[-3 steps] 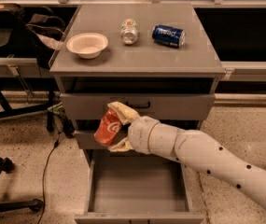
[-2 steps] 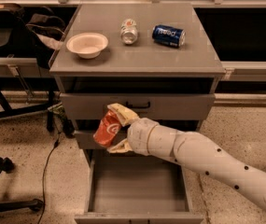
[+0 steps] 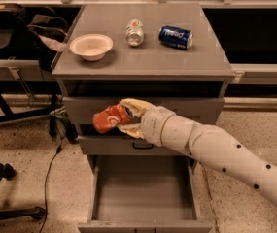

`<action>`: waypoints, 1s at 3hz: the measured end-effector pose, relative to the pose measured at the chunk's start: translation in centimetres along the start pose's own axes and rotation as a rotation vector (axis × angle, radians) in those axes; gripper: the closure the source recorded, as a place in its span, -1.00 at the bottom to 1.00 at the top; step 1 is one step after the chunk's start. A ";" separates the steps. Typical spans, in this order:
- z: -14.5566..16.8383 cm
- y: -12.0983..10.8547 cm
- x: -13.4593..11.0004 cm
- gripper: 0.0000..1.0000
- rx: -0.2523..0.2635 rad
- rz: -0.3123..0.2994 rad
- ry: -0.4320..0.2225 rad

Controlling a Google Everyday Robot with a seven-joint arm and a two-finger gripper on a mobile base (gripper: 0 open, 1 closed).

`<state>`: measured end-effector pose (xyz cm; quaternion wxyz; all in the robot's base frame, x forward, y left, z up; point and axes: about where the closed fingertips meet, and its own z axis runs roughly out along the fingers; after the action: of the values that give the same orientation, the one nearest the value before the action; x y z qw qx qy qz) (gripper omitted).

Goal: Pick coke can from bottom drawer and place on counter

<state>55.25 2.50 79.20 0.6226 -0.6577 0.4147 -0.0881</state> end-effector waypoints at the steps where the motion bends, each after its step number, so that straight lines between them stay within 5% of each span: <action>1: -0.3 -2.7 0.8 1.00 0.031 -0.028 0.025; 3: 0.1 -7.6 1.7 1.00 0.093 -0.057 0.037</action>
Offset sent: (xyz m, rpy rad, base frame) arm 0.0542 -0.0287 0.0686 -0.0019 -0.1099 -0.0719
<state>59.75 0.52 85.27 0.6421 -0.6378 0.4027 -0.1369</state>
